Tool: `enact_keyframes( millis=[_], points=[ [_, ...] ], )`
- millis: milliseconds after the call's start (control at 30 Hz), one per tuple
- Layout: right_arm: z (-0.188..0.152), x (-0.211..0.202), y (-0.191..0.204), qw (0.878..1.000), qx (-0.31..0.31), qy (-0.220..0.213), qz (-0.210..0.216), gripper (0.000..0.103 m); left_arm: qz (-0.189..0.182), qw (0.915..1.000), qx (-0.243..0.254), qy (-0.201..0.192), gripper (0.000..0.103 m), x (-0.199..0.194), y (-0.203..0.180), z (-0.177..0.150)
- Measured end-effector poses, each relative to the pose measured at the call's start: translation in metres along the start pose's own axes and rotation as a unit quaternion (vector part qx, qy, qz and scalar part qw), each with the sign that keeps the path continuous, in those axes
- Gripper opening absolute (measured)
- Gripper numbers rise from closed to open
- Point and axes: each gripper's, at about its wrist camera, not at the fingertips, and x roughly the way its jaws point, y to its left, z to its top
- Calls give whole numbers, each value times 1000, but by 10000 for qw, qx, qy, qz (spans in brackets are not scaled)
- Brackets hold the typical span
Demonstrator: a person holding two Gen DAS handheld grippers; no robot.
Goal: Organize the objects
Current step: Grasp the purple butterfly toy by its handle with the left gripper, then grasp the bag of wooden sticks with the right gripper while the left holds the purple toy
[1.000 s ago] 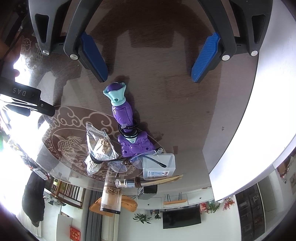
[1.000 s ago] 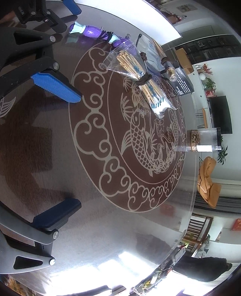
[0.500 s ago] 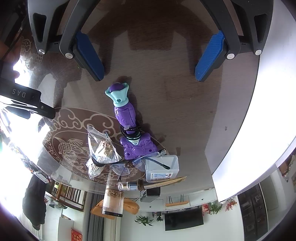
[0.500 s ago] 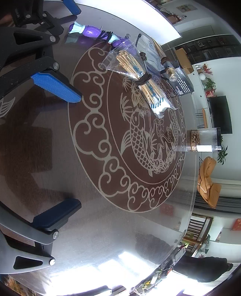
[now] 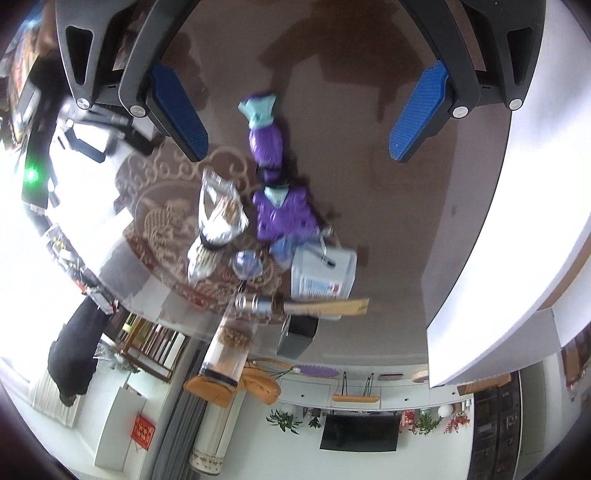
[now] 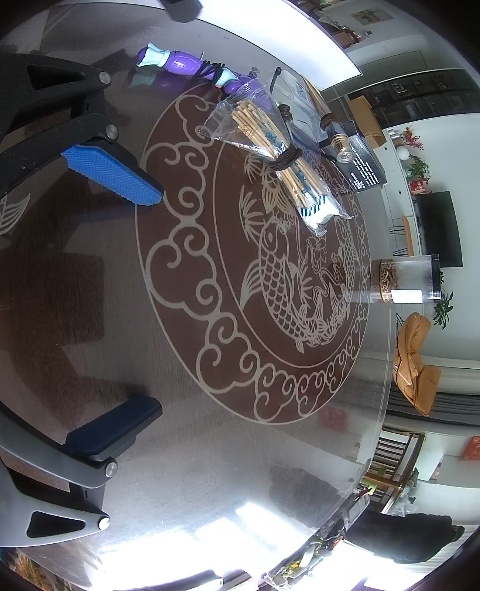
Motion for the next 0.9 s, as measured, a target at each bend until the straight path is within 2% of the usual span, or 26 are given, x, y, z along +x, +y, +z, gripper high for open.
enact_keyframes(
  millis=[100, 200, 300, 400, 467, 567, 600, 633, 700, 733, 767, 900],
  points=[
    [0, 0, 0, 10000, 0, 0, 0, 103, -33, 9999, 121, 7, 100, 6, -10, 7],
    [0, 0, 0, 10000, 0, -1, 0, 103, -75, 9992, 344, 193, 100, 20, -22, 9],
    [0, 0, 0, 10000, 0, -1, 0, 103, 268, 9964, 717, 372, 100, 43, -33, 6],
    [0, 1, 0, 10000, -1, -1, 0, 103, 517, 9956, 586, 526, 100, 57, -31, 5],
    [0, 1, 0, 10000, -1, -2, 0, 103, 544, 9959, 397, 600, 100, 63, -27, 5],
    [0, 1, 0, 10000, 0, -2, 0, 103, 726, 9947, 480, 548, 97, 66, -28, 3],
    [0, 1, 0, 10000, 0, -3, 0, 103, 845, 9938, 534, 497, 82, 65, -30, 2],
    [0, 1, 0, 10000, -1, -3, 0, 103, 951, 9930, 580, 386, 73, 62, -31, 0],
    [0, 1, 0, 10000, -1, -3, 0, 103, 914, 9937, 570, 314, 27, 54, -30, -3],
    [0, 1, 0, 10000, -1, -3, 0, 103, 903, 9938, 559, 321, 21, 51, -29, -5],
    [0, 1, 0, 10000, -1, -4, 0, 103, 902, 9940, 525, 328, 20, 47, -27, -8],
    [0, 1, 0, 10000, -1, -3, 0, 103, 945, 9943, 387, 295, 19, 28, -15, -28]
  ],
)
